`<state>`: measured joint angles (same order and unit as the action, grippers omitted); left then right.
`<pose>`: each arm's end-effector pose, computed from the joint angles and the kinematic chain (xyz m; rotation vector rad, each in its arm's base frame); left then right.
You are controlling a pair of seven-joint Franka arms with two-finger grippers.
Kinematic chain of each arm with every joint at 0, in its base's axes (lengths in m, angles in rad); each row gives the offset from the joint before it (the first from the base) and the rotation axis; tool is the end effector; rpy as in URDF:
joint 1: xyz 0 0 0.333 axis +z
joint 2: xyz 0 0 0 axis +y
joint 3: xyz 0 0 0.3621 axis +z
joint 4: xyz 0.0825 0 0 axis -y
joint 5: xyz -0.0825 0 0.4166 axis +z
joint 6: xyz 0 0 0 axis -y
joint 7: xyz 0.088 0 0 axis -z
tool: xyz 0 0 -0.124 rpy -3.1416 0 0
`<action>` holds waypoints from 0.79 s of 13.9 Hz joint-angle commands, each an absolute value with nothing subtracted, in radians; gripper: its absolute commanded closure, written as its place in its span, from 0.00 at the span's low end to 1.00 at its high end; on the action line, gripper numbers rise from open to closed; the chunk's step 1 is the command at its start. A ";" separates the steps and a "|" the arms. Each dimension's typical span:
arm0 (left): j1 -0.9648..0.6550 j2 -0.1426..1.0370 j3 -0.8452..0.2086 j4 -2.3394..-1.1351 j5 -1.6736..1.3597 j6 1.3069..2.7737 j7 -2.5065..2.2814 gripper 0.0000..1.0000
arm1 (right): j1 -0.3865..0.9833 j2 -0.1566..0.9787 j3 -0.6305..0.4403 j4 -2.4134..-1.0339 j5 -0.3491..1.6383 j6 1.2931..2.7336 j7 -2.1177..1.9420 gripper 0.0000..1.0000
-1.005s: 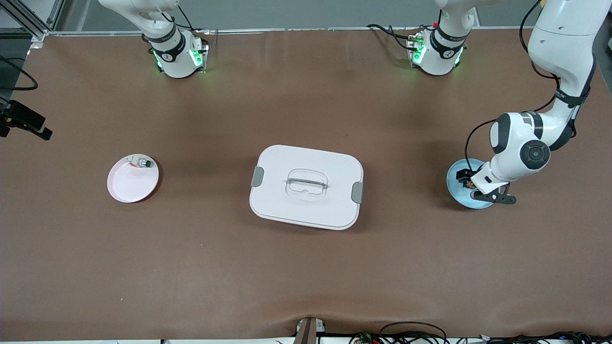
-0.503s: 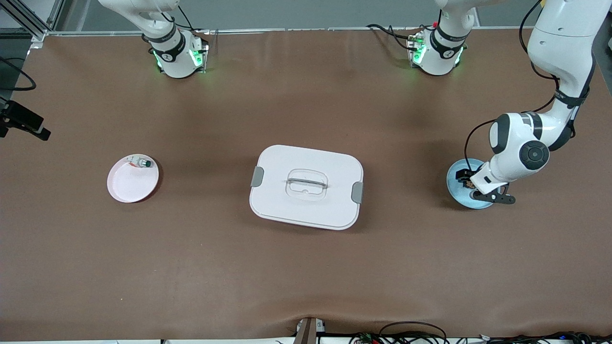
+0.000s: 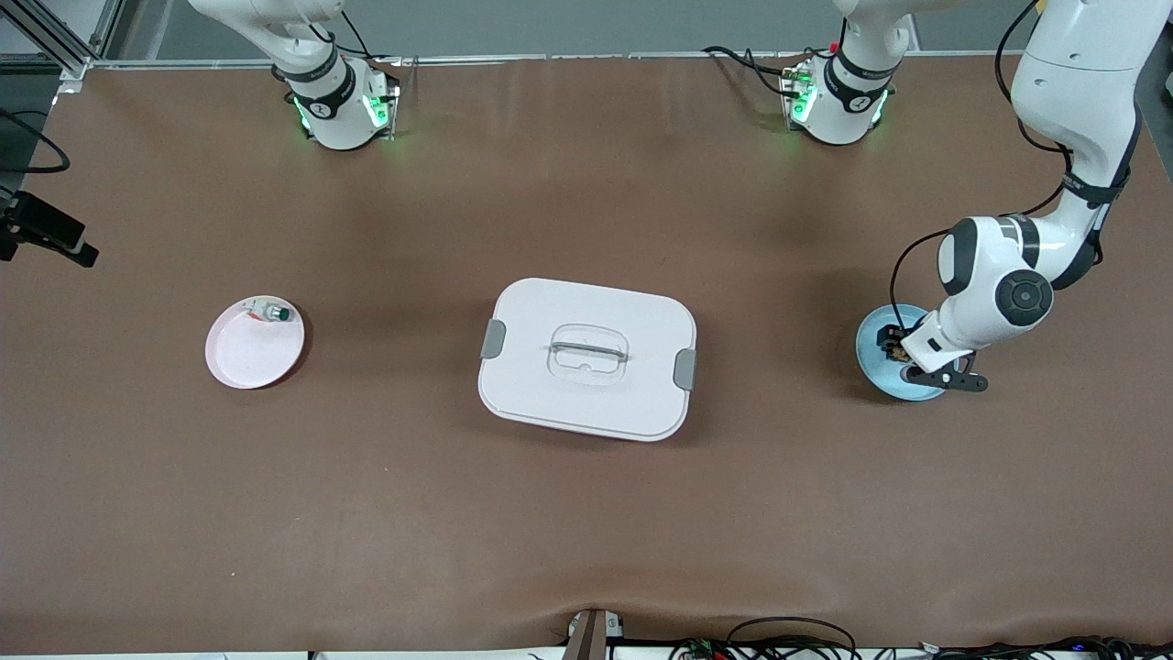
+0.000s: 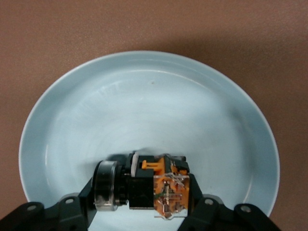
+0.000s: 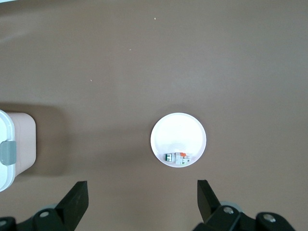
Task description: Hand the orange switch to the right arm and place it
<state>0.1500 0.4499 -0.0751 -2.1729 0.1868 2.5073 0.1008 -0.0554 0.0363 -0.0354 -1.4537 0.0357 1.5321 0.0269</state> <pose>0.5817 0.0432 0.1697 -3.0654 0.2722 0.1806 0.5953 -0.0492 0.6876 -3.1027 0.1794 -0.0671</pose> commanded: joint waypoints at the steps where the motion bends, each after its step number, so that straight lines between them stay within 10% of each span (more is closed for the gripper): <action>1: 0.158 0.453 -0.077 -2.166 0.204 2.510 0.104 0.62 | -0.083 0.018 -0.026 -1.468 0.049 1.522 0.014 0.00; 11: 0.156 0.445 -0.077 -2.164 0.204 2.503 0.095 0.62 | -0.084 0.018 -0.026 -1.468 0.040 1.519 -0.017 0.00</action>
